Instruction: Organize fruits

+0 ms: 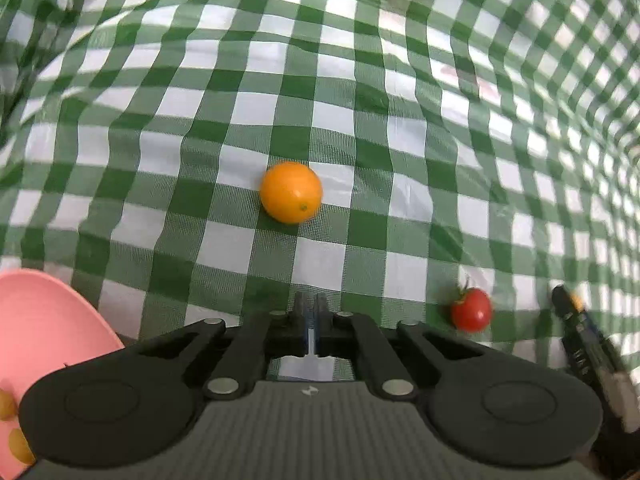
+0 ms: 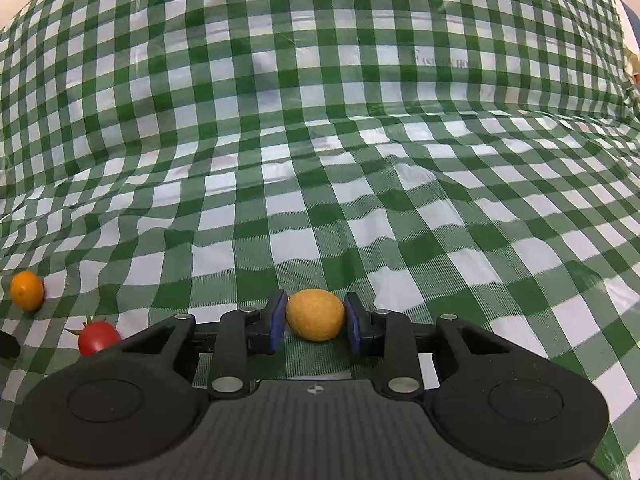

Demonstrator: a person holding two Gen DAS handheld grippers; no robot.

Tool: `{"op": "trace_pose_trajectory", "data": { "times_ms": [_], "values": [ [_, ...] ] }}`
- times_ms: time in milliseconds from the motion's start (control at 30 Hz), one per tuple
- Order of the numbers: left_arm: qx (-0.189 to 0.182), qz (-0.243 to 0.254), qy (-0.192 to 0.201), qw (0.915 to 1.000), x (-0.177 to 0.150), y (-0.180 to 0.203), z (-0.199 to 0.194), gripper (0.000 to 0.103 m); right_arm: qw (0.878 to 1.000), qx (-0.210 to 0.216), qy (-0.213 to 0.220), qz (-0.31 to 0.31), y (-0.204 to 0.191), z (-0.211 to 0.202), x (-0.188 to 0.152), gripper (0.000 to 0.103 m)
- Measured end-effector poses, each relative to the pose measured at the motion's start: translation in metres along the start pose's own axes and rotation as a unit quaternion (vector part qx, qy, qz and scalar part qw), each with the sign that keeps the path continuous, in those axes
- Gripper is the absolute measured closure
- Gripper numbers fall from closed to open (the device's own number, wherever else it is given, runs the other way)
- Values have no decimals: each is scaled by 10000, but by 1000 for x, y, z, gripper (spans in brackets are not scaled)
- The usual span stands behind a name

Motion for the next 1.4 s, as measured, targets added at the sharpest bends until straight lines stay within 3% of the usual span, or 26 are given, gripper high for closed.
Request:
{"op": "trace_pose_trajectory", "data": {
  "times_ms": [33, 67, 100, 133, 167, 267, 333, 367, 400, 433, 500, 600, 633, 800, 833, 900, 1033, 1167, 1300, 1400],
  "values": [
    [-30, -106, 4, 9999, 3, -4, 0, 60, 10000, -10, 9, 18, 1, -1, 0, 71],
    [-13, -233, 32, 9997, 8, -9, -1, 42, 10000, -18, 15, 34, 1, -1, 0, 71],
    [32, -379, 135, 9992, 15, -15, -2, 16, 10000, -11, 16, 49, 2, -1, 0, 71],
    [89, -485, 284, 9984, 22, -20, -3, 10, 10000, 6, 13, 55, 2, 0, 0, 71],
    [143, -532, 372, 9978, 29, -24, -1, 10, 10000, 19, 10, 61, 2, 0, 0, 71],
    [106, -727, 80, 9973, 47, -33, 20, 15, 10000, 61, 4, 35, 1, 4, 0, 71],
    [5, -735, -215, 9971, 47, -33, 33, 47, 10000, 72, 5, -21, -1, 7, 1, 71],
    [129, -611, -192, 9979, 46, -31, 33, 52, 10000, 78, 9, -49, -2, 8, 1, 71],
    [222, -411, -129, 9988, 44, -25, 31, 67, 9999, 85, 12, -73, -3, 8, 1, 71],
    [195, -316, -181, 9991, 43, -22, 30, 69, 9999, 88, 12, -85, -3, 9, 1, 71],
    [93, -471, -304, 9984, 40, -22, 28, 67, 9999, 111, 15, -60, -3, 9, 1, 71],
    [12, -600, -380, 9975, 37, -26, 24, 25, 9999, 117, 19, -53, -2, 9, 1, 71],
    [-8, -565, -358, 9978, 35, -27, 21, 21, 9999, 112, 19, -55, -2, 9, 1, 71],
    [-331, -422, -610, 9967, 18, -20, 10, 22, 9999, 109, 36, -70, -2, 9, 0, 71],
    [-312, -305, -563, 9975, 15, -17, 7, 31, 9999, 114, 32, -68, -2, 9, 0, 71],
    [-109, 118, -494, 9986, 11, -8, 9, 62, 9999, 111, 34, -73, -1, 9, 0, 71],
    [85, 283, -271, 9992, 4, -2, 2, 62, 9999, 88, 57, -83, 0, 8, 0, 71],
    [-216, 423, -193, 9987, -6, 3, -27, 62, 9998, -101, 128, 107, 5, -9, 8, 71],
    [-416, 785, 127, 9960, -37, -5, -90, 62, 9985, -52, 546, 73, -3, -64, 23, 71],
    [-370, 1018, 276, 9937, -72, -27, -138, 62, 9974, 169, 674, -175, -21, -124, 19, 71]
  ]
}}
Point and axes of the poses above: each gripper's, at about its wrist camera, not at the fingertips, and z roughly the way its jaws point, y to its right, x to its top, the point moved 2 cm from there along z, roughly the way its jaws point, and after that the axes turned 8 degrees about y, right-handed, at the moved point
